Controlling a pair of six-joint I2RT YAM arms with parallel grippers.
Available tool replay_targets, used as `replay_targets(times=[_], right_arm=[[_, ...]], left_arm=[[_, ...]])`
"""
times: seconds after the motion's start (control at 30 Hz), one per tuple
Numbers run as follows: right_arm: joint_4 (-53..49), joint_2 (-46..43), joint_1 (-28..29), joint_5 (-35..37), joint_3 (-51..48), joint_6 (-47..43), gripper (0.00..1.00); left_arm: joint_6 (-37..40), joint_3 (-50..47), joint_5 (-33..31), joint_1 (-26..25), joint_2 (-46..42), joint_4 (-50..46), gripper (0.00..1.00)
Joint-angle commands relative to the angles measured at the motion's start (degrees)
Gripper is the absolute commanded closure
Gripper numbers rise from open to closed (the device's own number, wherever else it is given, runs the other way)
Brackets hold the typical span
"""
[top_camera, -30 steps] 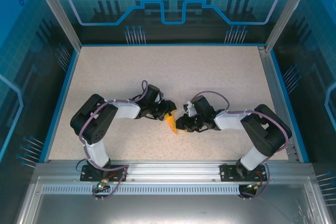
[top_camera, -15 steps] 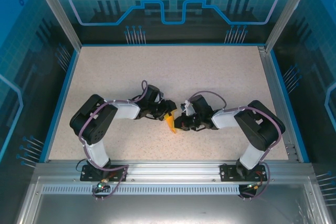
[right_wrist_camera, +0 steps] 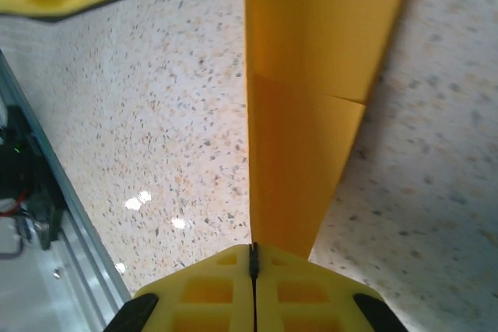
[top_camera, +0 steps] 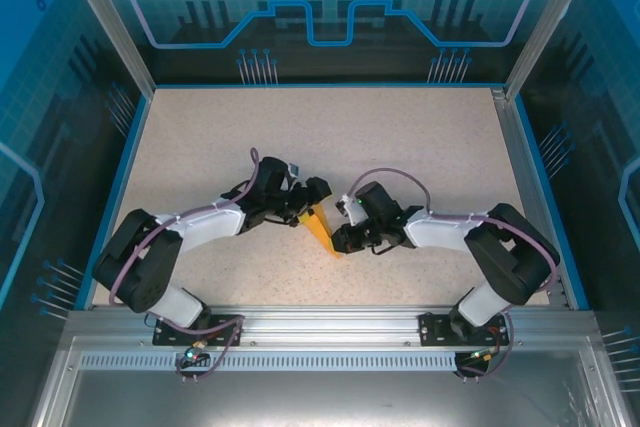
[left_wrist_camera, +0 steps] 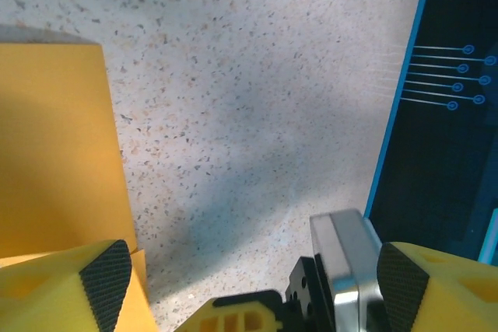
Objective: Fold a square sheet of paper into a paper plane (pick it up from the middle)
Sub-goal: Fold the wing for the fifth time at the center of the table.
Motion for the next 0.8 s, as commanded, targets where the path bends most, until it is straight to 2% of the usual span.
replay_targets(times=[0.0, 0.23, 0.33, 0.47, 0.53, 0.77], right_arm=[[-7.77, -0.61, 4.15, 6.78, 2.89, -7.35, 0.94], [-8.65, 6.12, 6.7, 8.5, 4.78, -6.38, 0.95], [-4.77, 7.24, 6.9, 5.82, 3.29, -4.36, 0.95], [-4.32, 7.45, 7.08, 7.72, 2.26, -2.49, 0.96], [-2.44, 7.56, 5.29, 5.52, 1.26, -0.43, 0.96], [16.53, 5.94, -2.21, -7.35, -7.14, 9.63, 0.96]], left_arm=[[-0.1, -1.56, -1.59, 0.34, -0.22, -3.32, 0.13], [-1.11, -3.02, -1.98, 0.39, 0.68, -3.39, 0.12], [-1.3, -3.27, -2.19, 0.37, 0.78, -3.3, 0.12], [-1.14, -3.28, -2.36, 0.4, 0.02, -3.5, 0.12], [-0.69, -3.03, -2.43, 0.34, -0.51, -4.0, 0.12], [1.83, -2.78, -4.89, 0.39, -6.76, -6.14, 0.11]])
